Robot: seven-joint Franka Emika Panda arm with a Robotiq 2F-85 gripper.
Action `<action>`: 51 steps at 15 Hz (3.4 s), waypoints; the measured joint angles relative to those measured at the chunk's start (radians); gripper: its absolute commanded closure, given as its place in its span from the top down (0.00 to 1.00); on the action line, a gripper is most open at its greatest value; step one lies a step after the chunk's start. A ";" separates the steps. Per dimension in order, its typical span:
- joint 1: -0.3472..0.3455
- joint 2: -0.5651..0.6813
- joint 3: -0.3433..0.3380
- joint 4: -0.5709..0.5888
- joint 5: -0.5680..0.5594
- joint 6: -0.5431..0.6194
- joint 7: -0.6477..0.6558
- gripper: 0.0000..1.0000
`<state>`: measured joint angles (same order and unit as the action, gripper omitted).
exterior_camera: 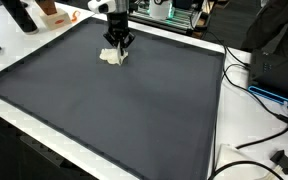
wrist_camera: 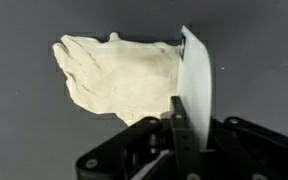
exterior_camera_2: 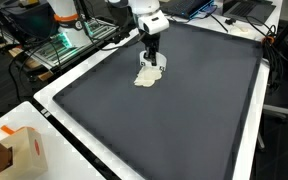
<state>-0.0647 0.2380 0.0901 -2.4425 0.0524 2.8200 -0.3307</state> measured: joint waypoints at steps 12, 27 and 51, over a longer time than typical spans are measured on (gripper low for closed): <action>-0.014 -0.018 0.020 -0.040 0.018 0.034 -0.089 0.01; 0.006 0.023 0.019 0.012 -0.034 0.055 0.024 0.01; -0.013 -0.178 -0.019 -0.279 -0.020 0.099 -0.188 0.01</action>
<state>-0.0780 0.0597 0.0714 -2.7217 0.0321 2.9191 -0.5191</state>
